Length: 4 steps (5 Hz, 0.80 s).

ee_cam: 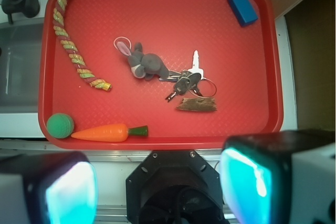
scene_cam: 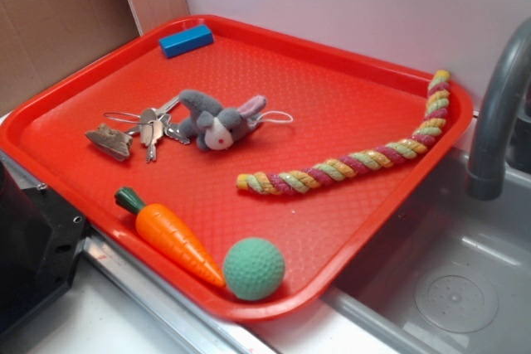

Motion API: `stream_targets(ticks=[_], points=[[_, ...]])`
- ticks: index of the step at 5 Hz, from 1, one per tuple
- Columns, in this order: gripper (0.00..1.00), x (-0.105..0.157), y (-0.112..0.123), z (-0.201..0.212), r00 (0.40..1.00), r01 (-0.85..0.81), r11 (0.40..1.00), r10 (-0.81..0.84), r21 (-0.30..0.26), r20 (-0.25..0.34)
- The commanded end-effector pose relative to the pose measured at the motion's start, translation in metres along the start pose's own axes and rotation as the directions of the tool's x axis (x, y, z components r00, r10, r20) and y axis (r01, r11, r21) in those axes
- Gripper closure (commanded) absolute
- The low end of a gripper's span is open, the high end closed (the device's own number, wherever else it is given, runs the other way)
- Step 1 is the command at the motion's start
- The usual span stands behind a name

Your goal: Grab the green ball.

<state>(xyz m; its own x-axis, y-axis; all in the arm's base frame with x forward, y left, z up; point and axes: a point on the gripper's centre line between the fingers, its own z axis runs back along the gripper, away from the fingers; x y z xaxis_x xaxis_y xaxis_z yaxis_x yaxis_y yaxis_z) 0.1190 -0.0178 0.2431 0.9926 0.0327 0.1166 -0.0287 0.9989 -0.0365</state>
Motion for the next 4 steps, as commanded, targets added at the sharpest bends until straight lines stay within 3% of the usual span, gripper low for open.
stream_targets(ticks=[1, 2, 4], points=[[0.00, 0.000, 0.000, 0.000, 1.000, 0.000, 1.000, 0.000, 0.000, 0.000], [0.00, 0.001, -0.049, -0.035, 0.970, 0.244, 0.968, -0.243, -0.054, 0.024], [0.00, 0.001, -0.049, -0.035, 0.970, 0.244, 0.968, -0.243, -0.054, 0.024]])
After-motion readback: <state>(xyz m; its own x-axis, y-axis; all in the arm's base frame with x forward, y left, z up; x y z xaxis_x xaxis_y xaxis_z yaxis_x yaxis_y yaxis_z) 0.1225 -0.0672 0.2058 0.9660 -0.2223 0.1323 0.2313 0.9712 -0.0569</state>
